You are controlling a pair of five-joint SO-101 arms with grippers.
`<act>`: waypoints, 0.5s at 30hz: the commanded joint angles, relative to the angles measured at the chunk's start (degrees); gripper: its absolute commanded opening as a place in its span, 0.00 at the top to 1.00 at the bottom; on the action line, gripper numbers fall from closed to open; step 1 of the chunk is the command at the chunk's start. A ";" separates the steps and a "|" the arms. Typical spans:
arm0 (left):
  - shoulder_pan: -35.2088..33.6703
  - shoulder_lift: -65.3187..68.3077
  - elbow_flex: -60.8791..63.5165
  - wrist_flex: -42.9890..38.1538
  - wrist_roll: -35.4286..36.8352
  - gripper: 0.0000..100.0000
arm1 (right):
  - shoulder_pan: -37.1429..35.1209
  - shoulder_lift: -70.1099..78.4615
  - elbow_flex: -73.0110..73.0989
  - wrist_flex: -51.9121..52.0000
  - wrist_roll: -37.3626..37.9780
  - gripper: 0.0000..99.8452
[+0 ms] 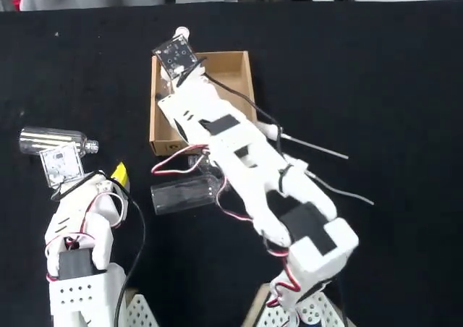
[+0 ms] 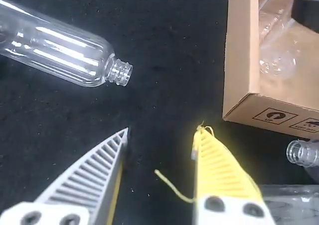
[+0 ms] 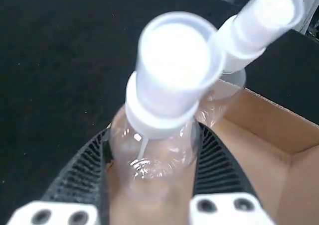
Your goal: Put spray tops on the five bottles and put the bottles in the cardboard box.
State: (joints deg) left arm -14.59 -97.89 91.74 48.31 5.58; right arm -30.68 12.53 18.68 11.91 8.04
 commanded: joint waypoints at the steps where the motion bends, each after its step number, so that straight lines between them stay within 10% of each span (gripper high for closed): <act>1: -0.66 -0.70 -0.40 -0.62 -0.35 0.81 | 2.11 0.75 -6.02 -2.11 0.26 0.91; 15: -0.66 -0.70 -0.40 -0.62 -0.35 0.81 | 3.96 9.10 -6.90 -11.78 0.26 0.91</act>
State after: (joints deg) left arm -14.59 -97.89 91.74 48.31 5.58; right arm -28.40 22.37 15.69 2.07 8.04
